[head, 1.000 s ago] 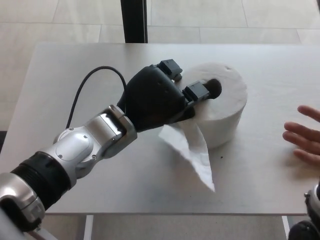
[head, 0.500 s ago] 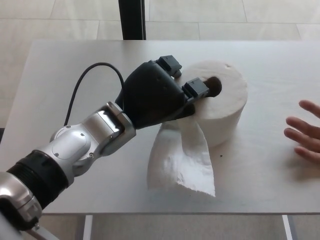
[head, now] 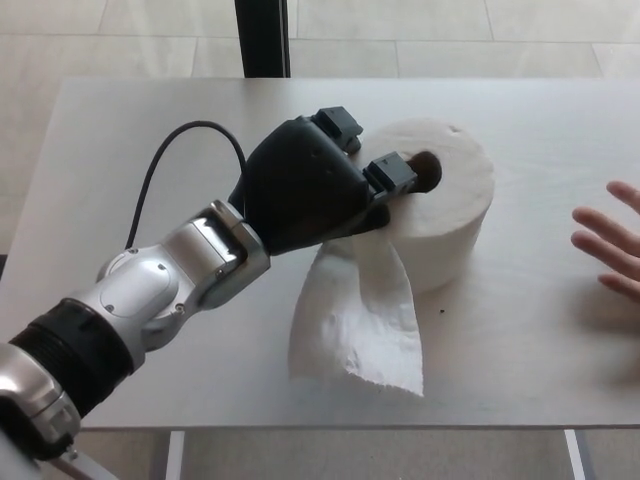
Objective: A toilet paper roll is kept in the middle of the desk infront of the robot. The robot places its left hand on the top of the toilet paper roll to hold it still and uses its right hand to tear off a piece of toilet paper from it and hands the paper to a person
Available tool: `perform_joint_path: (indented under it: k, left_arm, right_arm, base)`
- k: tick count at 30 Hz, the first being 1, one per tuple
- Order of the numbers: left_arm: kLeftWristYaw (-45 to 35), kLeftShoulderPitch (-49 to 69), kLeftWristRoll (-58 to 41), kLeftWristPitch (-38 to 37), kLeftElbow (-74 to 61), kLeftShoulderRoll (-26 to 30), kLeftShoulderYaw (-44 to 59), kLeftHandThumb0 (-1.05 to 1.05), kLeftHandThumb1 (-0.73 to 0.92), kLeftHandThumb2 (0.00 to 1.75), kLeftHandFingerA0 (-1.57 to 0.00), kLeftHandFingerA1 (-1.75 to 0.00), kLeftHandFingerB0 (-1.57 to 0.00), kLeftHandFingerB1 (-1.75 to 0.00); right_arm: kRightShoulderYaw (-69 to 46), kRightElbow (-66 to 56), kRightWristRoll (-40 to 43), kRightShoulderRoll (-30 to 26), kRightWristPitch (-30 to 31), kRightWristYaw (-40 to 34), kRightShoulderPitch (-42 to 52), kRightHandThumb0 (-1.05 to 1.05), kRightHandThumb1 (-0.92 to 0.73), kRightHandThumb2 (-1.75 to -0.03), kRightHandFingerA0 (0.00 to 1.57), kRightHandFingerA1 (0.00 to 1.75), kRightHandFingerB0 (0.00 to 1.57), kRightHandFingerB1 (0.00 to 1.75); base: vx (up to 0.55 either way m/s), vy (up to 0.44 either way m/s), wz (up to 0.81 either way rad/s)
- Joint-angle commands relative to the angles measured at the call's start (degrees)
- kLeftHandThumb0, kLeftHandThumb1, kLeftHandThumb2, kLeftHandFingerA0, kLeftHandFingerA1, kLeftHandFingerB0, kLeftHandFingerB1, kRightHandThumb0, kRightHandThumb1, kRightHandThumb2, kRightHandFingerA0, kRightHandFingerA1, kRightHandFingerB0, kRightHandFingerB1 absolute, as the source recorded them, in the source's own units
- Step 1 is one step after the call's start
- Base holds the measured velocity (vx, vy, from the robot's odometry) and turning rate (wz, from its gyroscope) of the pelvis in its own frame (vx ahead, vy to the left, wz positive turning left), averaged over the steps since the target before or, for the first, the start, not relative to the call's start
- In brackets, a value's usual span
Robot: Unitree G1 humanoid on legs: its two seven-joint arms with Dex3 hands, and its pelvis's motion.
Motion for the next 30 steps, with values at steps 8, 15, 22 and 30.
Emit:
perform_joint_path:
  k: [8, 15, 22, 30]
  left_arm:
    - [-7.9, 7.4, -3.8, -3.1, -6.2, 10.7, 5.9, -0.51, 0.79, 0.64, -0.64, -0.59, -0.63, -0.51]
    - [-8.7, 8.2, -4.9, -3.4, -7.3, 10.8, 6.3, -0.51, 0.78, 0.63, -0.66, -0.57, -0.64, -0.5]
    - [-8.6, 8.8, -4.3, -3.1, -8.1, 11.1, 6.5, -0.51, 0.78, 0.64, -0.66, -0.54, -0.64, -0.48]
    - [-8.7, 10.0, -4.4, -3.5, -9.2, 11.4, 7.0, -0.5, 0.75, 0.63, -0.68, -0.55, -0.67, -0.5]
  right_arm:
    - [40.5, 14.9, -64.8, -26.4, -5.8, 31.0, 4.8, -0.32, -0.79, -0.7, 0.79, 1.57, 0.75, 0.82]
    - [45.7, 13.9, -67.6, -27.9, -4.0, 37.0, 4.5, -0.41, -0.55, -0.98, 1.11, 1.32, 0.82, 1.1]
    - [50.1, 18.7, -69.2, -25.9, -2.5, 32.8, 2.4, -0.33, -0.65, -0.58, 0.74, 1.7, 0.7, 0.94]
    - [52.6, 26.0, -69.7, -22.5, -0.8, 23.4, -1.2, -0.27, -0.61, -0.56, 0.81, 1.75, 0.74, 0.96]
  base:
    - [0.0, 0.0, 0.0]
    - [0.0, 0.0, 0.0]
    - [0.0, 0.0, 0.0]
    - [0.0, 0.0, 0.0]
